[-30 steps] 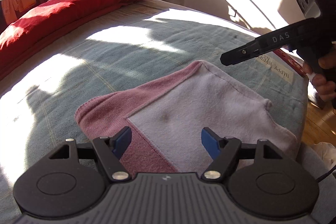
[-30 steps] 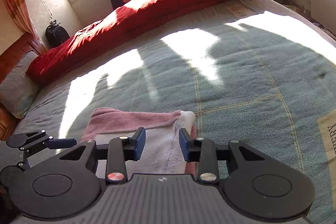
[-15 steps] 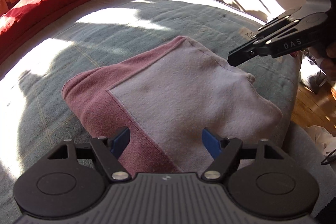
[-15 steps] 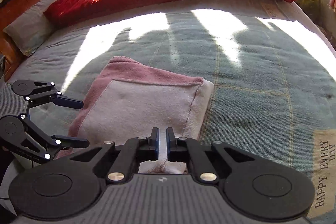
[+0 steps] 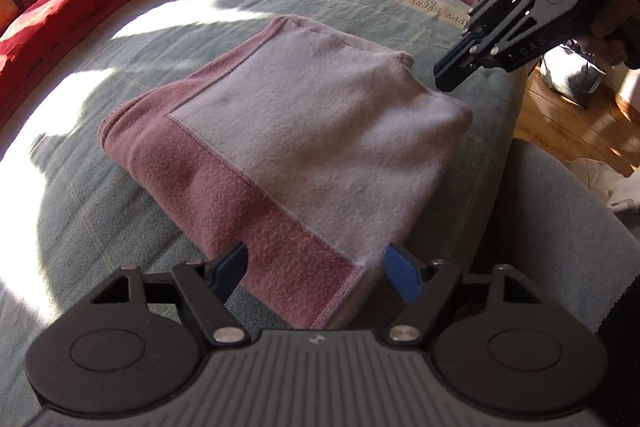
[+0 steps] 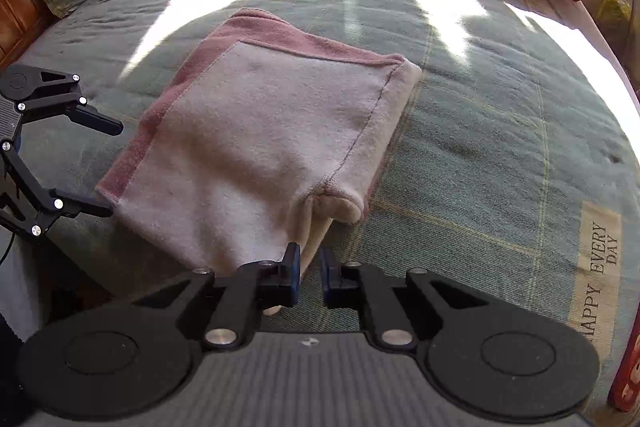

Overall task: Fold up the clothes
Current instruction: 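Lift the held end with the right gripper and fold it over the sweater, then open the right gripper and withdraw it from the folded sweater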

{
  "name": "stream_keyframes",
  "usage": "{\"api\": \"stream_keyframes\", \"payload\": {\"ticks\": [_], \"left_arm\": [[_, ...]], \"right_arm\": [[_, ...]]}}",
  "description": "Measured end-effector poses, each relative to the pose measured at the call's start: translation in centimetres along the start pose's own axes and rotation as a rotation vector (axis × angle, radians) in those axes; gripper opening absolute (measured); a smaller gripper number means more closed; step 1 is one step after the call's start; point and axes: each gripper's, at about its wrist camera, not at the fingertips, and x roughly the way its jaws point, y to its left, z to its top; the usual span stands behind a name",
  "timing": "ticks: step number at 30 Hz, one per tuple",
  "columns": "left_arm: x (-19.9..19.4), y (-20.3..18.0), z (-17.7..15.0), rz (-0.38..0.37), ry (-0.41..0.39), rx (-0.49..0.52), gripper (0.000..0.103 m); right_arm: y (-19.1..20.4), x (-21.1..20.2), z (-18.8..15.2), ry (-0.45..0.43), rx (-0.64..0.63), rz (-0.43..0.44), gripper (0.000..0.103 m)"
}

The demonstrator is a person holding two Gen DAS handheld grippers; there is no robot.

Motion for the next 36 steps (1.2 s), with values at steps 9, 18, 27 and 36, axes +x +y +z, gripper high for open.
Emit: {"api": "stream_keyframes", "payload": {"ticks": [9, 18, 27, 36], "left_arm": [[2.5, -1.0, -1.2, -0.068, 0.101, -0.039, 0.077], [-0.5, 2.0, 0.1, -0.013, 0.004, -0.092, 0.077], [4.1, 4.0, 4.7, -0.024, -0.033, -0.086, 0.076], [4.4, 6.1, 4.5, -0.042, -0.061, -0.178, 0.08]], "right_arm": [[2.2, 3.2, -0.8, 0.076, -0.034, 0.03, 0.013], [0.7, -0.4, 1.2, -0.036, 0.014, -0.007, 0.018], [-1.0, 4.2, 5.3, -0.012, 0.024, -0.086, 0.018], [-2.9, 4.8, 4.6, -0.022, 0.112, -0.062, 0.02]]}}
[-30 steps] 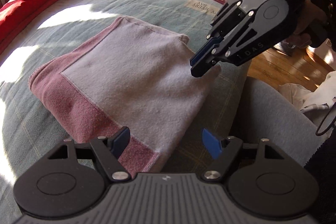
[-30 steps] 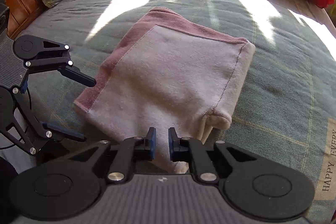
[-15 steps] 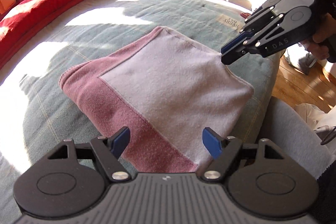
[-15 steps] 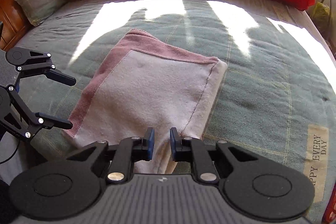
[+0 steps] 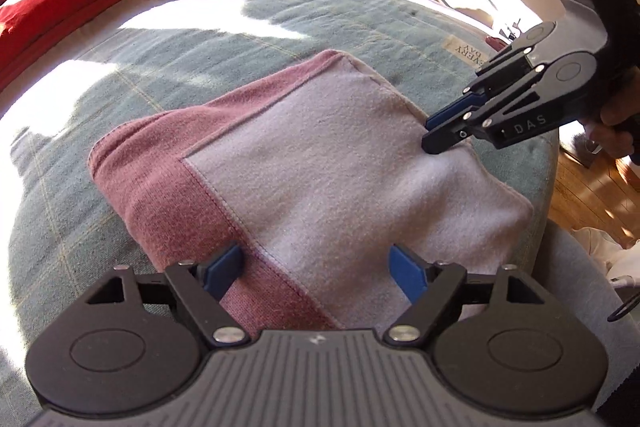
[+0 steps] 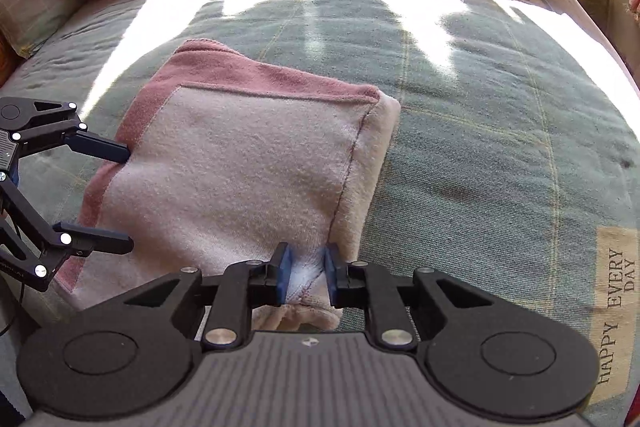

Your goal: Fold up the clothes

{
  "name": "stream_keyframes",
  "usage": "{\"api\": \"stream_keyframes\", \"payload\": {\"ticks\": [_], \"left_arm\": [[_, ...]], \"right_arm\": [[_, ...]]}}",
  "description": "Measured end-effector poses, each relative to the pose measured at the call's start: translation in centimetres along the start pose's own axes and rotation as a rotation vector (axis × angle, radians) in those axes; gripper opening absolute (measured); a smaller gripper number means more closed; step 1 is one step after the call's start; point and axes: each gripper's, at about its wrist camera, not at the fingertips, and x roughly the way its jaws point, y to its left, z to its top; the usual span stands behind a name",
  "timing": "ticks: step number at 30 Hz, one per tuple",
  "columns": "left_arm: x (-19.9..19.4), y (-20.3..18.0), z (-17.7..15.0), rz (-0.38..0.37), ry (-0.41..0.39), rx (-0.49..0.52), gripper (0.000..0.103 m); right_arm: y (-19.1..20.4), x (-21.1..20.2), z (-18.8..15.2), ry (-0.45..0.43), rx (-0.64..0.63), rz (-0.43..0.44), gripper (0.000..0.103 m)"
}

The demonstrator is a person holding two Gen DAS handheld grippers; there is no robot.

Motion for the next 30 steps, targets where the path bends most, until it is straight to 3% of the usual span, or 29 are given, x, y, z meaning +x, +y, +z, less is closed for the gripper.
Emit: {"api": "stream_keyframes", "payload": {"ticks": [4, 7, 14, 16, 17, 20, 25, 30], "left_arm": [[-0.6, 2.0, 1.3, 0.0, -0.059, -0.033, 0.08], [1.0, 4.0, 2.0, 0.044, -0.064, -0.055, 0.08], [2.6, 6.3, 2.7, -0.032, -0.002, -0.154, 0.08], [2.5, 6.5, 3.2, -0.043, 0.028, -0.167, 0.08], [2.5, 6.6, 3.5, -0.045, 0.038, -0.179, 0.079], [1.2, 6.6, 4.6, -0.037, 0.067, -0.208, 0.079], [-1.0, 5.0, 4.6, -0.083, 0.053, -0.232, 0.079], [0.4, 2.1, 1.6, -0.164, 0.073, -0.216, 0.079]], "right_arm": [[-0.5, -1.2, 1.9, -0.08, 0.046, 0.03, 0.022], [-1.3, 0.2, 3.6, -0.085, 0.078, 0.025, 0.022], [-3.4, 3.8, 5.1, 0.034, 0.229, 0.0, 0.025], [-3.7, 3.8, 5.2, 0.064, 0.279, -0.014, 0.033], [-3.9, 3.8, 5.3, 0.084, 0.304, -0.032, 0.043], [-4.2, 3.8, 5.7, 0.128, 0.374, -0.056, 0.045], [-3.0, 3.2, 7.4, 0.134, 0.3, -0.057, 0.044], [-2.4, 4.1, 7.0, 0.096, 0.269, -0.095, 0.045]]}}
